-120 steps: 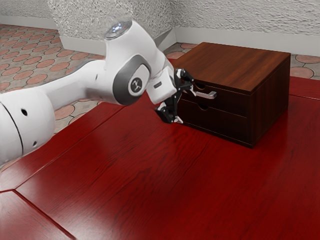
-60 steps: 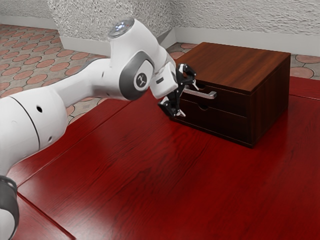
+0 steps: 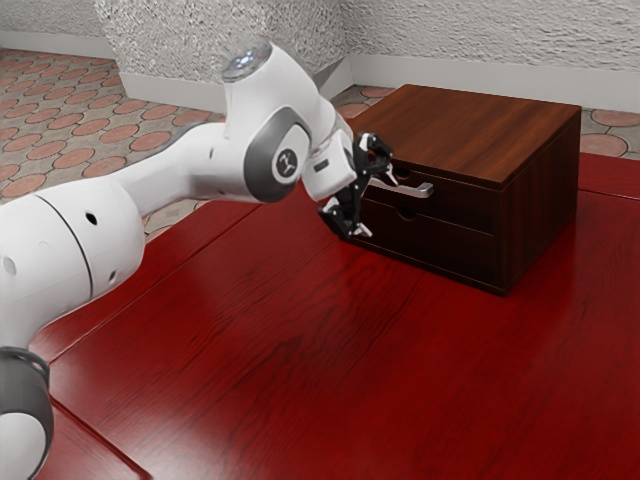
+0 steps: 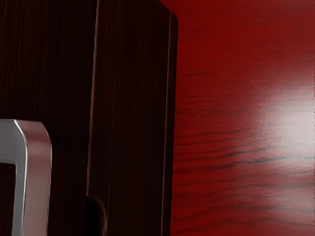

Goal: Pull the drawer handle with one arm to open the drawer

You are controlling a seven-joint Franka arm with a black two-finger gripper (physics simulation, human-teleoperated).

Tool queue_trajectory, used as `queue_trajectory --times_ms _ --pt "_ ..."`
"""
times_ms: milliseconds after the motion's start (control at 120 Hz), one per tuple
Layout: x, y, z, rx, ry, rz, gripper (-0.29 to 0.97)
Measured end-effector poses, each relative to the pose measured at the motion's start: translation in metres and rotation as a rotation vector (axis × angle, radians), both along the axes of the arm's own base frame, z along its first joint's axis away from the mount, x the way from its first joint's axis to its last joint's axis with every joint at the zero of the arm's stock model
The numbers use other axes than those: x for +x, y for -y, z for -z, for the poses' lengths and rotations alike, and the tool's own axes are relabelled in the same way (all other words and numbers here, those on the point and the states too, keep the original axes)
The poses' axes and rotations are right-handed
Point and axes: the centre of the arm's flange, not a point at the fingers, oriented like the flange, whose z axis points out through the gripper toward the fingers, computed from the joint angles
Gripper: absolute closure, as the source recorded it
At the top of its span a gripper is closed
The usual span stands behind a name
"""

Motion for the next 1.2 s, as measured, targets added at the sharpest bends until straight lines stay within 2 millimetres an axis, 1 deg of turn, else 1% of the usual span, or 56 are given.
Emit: queue_trajectory --times_ms 100,242,333,458,650,850,1200 --pt "0.001 -0.001 0.003 -0.001 -0.002 0.001 0.00" --pt "0.011 -0.001 -0.004 0.001 0.024 0.004 0.00" --pt "0.015 -0.006 -0.005 0.001 0.034 -0.001 0.00" --pt "0.020 -0.012 0.004 0.001 0.025 -0.006 0.00" --pt "0.024 -0.013 0.013 -0.003 0.011 -0.006 0.00" --pt "0.025 -0.013 0.017 -0.009 0.006 -0.005 0.00" --pt "0.023 -0.015 0.015 -0.029 0.007 -0.014 0.18"
